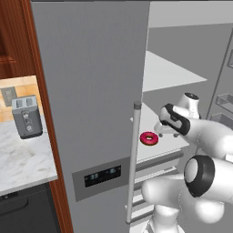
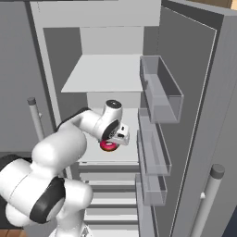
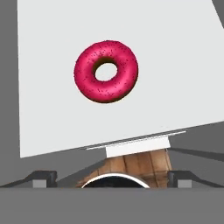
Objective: Take the cake and donut from the fridge and place them on the empty tray on the dining counter.
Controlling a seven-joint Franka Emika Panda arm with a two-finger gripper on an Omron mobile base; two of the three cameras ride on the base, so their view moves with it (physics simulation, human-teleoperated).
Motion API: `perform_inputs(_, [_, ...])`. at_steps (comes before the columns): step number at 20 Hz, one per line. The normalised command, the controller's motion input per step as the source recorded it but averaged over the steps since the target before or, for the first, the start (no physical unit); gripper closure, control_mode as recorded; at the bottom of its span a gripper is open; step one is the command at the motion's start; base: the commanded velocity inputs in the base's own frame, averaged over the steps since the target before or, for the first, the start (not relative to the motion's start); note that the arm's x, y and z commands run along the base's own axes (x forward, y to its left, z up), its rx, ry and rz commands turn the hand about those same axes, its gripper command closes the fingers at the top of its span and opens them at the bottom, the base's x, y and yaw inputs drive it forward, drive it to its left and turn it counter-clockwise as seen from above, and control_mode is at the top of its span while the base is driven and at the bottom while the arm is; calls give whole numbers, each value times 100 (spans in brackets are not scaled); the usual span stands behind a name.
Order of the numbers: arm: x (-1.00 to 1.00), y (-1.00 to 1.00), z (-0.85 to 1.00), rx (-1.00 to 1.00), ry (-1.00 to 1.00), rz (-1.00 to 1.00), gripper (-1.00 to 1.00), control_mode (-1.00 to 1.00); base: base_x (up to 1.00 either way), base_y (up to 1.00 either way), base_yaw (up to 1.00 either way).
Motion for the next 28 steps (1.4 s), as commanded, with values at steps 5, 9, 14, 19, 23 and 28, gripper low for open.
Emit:
perform_inputs(5, [32, 0, -31, 0, 0, 0, -100, -100, 0, 0, 0])
perform_inputs(9, [47, 0, -17, 0, 0, 0, -100, -100, 0, 0, 0])
perform_inputs(14, [35, 0, -17, 0, 0, 0, -100, -100, 0, 0, 0])
perform_inputs(19, [35, 0, -23, 0, 0, 0, -100, -100, 0, 0, 0])
perform_inputs(23, [44, 0, -28, 0, 0, 0, -100, -100, 0, 0, 0])
perform_inputs(28, [30, 0, -23, 0, 0, 0, -100, -100, 0, 0, 0])
